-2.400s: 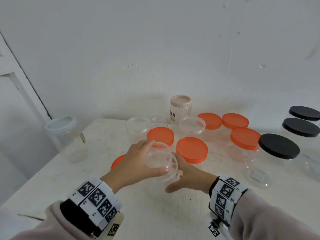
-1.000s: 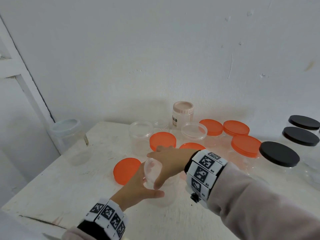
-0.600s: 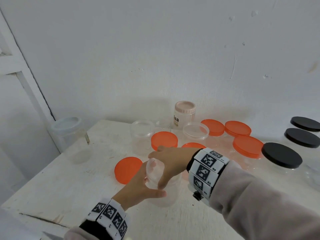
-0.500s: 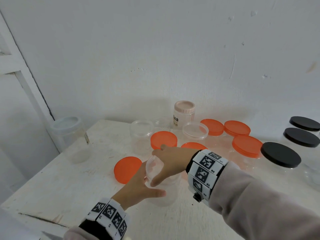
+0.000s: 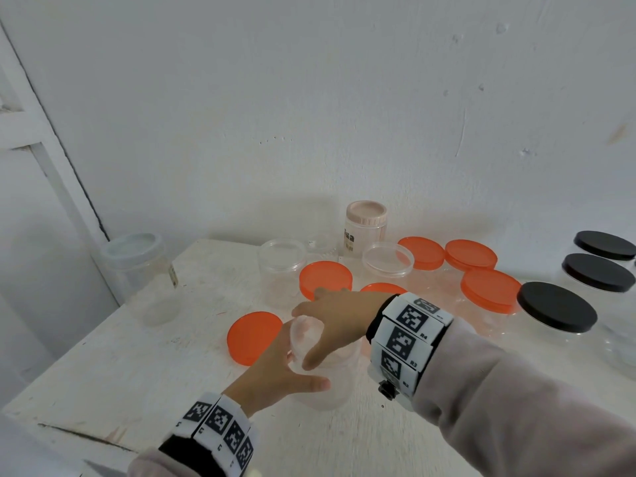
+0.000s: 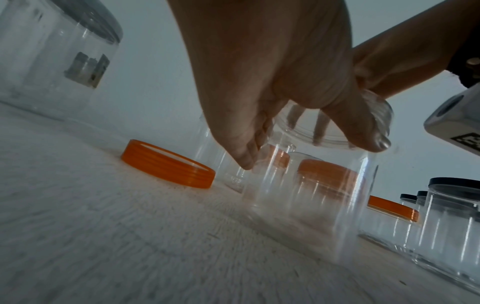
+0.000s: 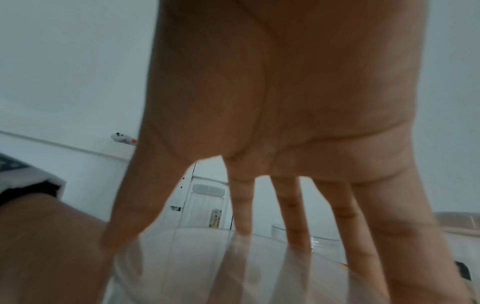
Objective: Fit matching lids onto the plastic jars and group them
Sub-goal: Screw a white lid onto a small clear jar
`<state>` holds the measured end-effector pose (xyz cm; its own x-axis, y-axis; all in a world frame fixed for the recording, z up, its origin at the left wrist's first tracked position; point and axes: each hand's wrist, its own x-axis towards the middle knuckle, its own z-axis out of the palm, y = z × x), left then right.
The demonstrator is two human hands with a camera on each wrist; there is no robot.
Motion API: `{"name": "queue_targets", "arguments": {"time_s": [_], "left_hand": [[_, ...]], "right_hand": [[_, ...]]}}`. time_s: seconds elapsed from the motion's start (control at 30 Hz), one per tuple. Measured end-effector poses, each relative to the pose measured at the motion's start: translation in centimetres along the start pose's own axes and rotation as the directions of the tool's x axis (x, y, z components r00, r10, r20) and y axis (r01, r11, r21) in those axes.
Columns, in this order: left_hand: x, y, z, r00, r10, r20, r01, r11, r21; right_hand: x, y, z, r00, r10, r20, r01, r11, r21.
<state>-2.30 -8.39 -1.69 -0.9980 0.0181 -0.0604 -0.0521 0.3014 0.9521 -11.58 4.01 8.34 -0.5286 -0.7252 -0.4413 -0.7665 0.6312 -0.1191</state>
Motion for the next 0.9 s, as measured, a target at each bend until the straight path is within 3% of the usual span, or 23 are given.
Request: {"name": "queue_targets", "arguments": {"time_s": [0.2,0.43,0.73,0.9], "left_hand": [[-0.12,-0.01,0.01,1.000,0.023,0.013,-0.022,0.999,-0.035],[-0.09,0.07,-0.04,1.000,-0.001,-0.005,0.001,1.000,0.003],[-0.20,0.08,0.06,1.000,-0.017,-0.007,0.017,1.000,-0.008],[-0.24,0.41,0.06,1.000,-0.029,-0.011,0.029,0.999,0.022]], "right_hand": [[-0.46,0.24,0.15,0.990,0.138,-0.035,-0.139,0.990,-0.022],[-0.53,0.13,-0.38,0.998,-0.053,0.042,0.052,0.998,0.035],[-0.52,0.31,0.04,0.993,0.110,-0.030,-0.111,0.994,-0.012],[-0.71,0.15,-0.41,0.997,-0.023,0.069,0.022,1.000,0.009]]}}
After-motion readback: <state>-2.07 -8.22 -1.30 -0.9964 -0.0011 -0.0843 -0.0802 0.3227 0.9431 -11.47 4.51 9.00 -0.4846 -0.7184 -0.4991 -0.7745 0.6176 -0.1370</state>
